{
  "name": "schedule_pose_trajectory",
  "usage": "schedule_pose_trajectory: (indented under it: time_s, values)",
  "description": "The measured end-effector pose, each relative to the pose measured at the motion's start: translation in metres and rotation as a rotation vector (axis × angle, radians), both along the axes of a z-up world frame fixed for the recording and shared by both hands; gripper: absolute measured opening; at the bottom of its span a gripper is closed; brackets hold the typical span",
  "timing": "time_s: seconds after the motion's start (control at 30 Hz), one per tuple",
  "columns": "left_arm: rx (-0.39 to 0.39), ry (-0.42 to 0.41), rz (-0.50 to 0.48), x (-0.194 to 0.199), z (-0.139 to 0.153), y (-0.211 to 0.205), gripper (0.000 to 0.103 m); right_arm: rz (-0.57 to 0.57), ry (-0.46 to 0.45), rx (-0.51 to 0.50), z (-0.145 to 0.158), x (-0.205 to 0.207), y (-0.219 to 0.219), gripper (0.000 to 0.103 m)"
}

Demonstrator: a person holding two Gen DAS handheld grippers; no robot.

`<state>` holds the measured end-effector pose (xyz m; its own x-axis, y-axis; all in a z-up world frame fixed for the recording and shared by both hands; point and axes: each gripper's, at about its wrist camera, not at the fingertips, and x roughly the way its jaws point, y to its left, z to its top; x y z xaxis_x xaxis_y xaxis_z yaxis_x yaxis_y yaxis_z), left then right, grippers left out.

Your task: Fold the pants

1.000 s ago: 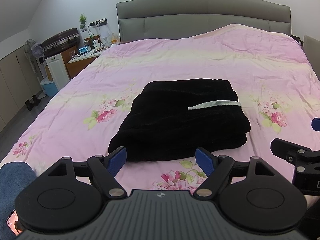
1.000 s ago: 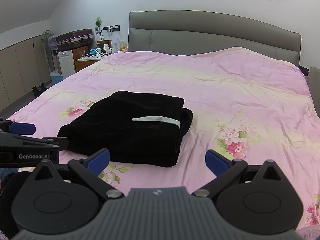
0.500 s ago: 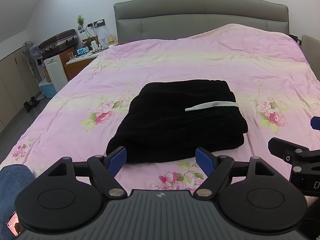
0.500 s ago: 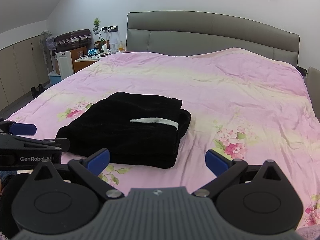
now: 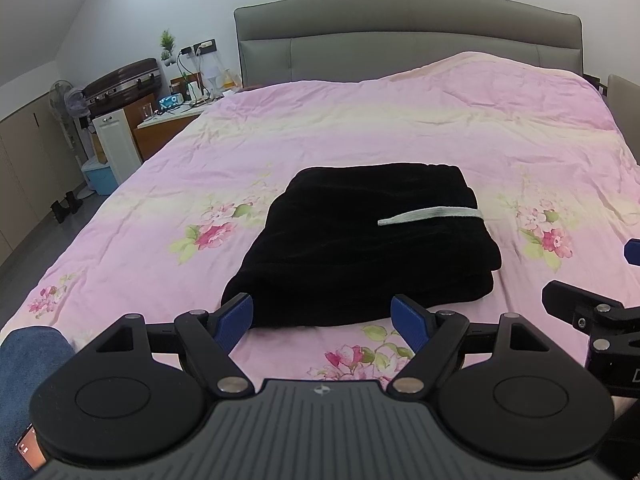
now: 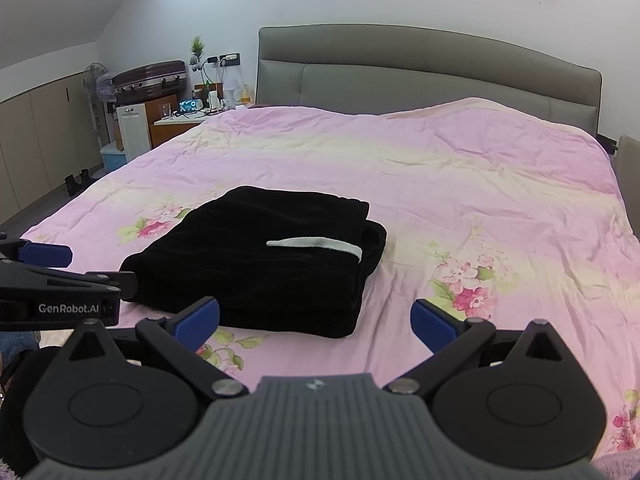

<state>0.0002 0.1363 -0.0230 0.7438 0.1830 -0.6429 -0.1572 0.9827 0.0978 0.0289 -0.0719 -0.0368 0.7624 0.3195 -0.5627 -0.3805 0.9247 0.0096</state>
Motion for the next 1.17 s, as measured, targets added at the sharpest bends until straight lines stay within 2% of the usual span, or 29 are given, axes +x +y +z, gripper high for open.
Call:
schedule_pose_trajectory:
  time_s: [0.57,1.17]
  values:
    - [0.015,0.000,0.002,-0.0019,0.0029,-0.0029,0.092,0.012,0.004,0.011,-0.0009,-0.0017,-0.0028,0.098]
    - [-0.008,0.000,0.006,-0.0043,0.0060,-0.0034,0.092,0.016,0.013,0.022,-0.0019,-0.0039,-0.0043,0.098]
